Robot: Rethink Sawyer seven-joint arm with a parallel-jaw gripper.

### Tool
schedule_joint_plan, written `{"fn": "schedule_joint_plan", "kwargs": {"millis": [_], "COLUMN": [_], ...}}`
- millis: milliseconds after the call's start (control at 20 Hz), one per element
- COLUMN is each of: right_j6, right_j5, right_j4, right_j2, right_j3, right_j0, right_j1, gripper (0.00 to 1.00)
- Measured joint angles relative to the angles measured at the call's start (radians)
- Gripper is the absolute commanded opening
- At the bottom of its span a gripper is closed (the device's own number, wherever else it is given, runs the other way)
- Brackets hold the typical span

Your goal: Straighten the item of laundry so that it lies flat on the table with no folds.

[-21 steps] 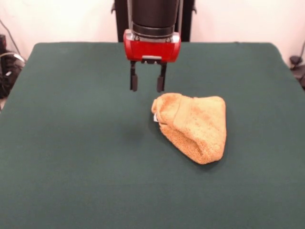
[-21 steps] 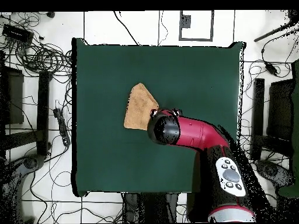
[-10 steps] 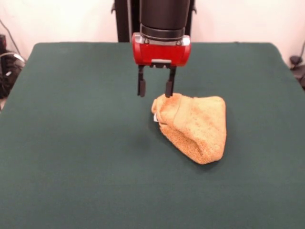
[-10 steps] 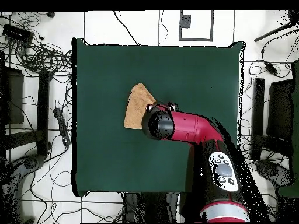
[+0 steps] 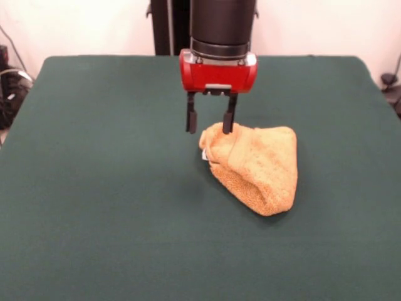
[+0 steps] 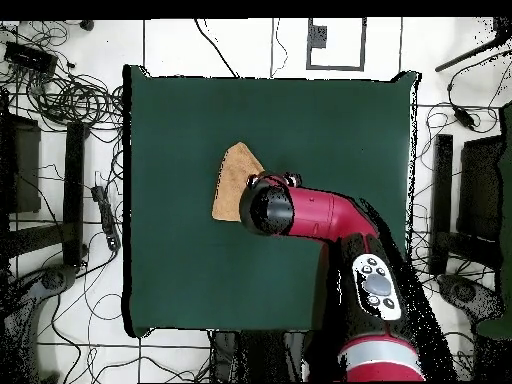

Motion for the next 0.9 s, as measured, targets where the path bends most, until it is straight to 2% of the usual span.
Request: {"fn": "schedule_joint_plan", "kwargs": {"millis": [900], "right_j6": [0.0], "right_j5": [0.0], "right_j4": [0.0], "right_j2": [-0.023], "right_j3": [-0.014], "right_j0": [0.017], "right_j1": [0.102], "gripper": [1.0]}}
